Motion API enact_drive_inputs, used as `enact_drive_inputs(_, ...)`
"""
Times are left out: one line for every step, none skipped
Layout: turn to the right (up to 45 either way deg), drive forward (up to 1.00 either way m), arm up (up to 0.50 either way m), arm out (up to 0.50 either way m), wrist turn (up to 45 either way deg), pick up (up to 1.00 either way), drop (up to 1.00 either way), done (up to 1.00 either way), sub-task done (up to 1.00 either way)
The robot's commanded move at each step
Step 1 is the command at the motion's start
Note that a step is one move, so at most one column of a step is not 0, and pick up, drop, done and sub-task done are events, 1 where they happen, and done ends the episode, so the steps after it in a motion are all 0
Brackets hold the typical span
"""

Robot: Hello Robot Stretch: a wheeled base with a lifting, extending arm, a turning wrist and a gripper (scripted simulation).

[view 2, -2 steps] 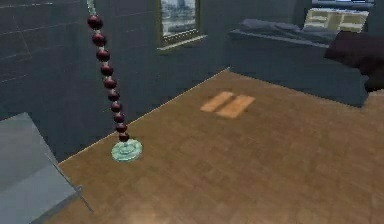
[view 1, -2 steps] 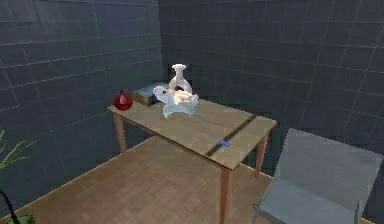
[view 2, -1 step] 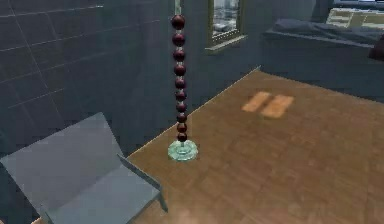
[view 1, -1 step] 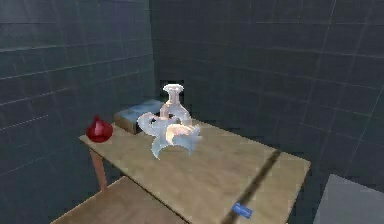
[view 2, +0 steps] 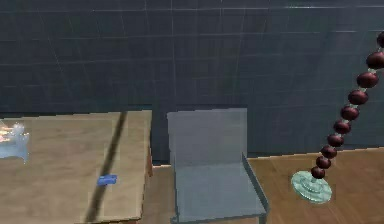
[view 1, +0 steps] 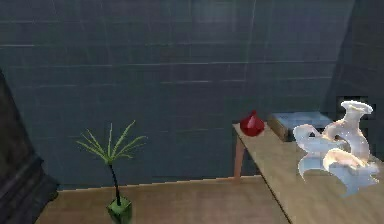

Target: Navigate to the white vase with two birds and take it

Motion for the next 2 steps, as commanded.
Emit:
enact_drive_inputs(-45.0,0.00,0.00,0.00,0.0,0.00,0.00,0.00,0.00)
enact_drive_inputs(45.0,0.00,0.00,0.00,0.0,0.00,0.00,0.00,0.00)
